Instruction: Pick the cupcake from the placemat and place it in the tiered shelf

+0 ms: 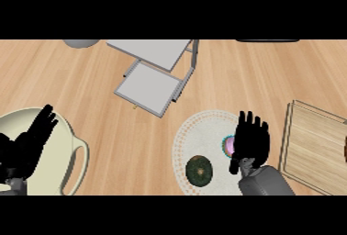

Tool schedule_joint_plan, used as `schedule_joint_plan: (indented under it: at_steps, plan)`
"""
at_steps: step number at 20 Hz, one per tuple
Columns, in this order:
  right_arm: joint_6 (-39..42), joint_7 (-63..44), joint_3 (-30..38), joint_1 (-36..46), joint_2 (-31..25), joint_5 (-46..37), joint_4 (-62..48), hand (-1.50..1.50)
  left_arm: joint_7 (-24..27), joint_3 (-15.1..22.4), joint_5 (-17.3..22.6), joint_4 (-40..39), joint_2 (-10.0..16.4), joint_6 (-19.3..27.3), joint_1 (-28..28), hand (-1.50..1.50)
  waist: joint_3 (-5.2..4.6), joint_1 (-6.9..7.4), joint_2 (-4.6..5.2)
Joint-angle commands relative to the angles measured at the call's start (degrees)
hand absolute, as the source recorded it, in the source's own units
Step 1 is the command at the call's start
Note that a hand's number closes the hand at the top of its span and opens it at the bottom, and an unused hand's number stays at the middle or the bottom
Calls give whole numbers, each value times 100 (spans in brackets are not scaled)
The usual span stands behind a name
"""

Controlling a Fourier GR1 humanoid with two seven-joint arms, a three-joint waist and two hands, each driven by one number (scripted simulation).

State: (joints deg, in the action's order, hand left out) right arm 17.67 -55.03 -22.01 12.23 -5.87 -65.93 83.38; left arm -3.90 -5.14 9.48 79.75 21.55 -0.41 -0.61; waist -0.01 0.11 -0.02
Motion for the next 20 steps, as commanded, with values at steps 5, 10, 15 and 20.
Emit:
schedule_joint_plan:
  at_steps: [5, 10, 15, 20]
  plan:
    - [22, 251, 409, 172, 275, -129, -427, 150, -246, -207, -236, 313, -237, -107, -90, 0, 1, 5, 0]
    - [-298, 570, 144, -137, 26, -537, -571, 150, -167, -511, -55, 120, -13, -517, -93, 0, 1, 11, 0]
    - [-423, 618, 168, -29, -35, -884, -285, 150, -436, -340, -348, 539, -358, -231, -149, 0, 2, 7, -3]
    - [-546, -451, -800, 1018, 564, -396, -426, 150, -449, -217, -401, 499, -334, -310, 66, 0, 7, 209, 25]
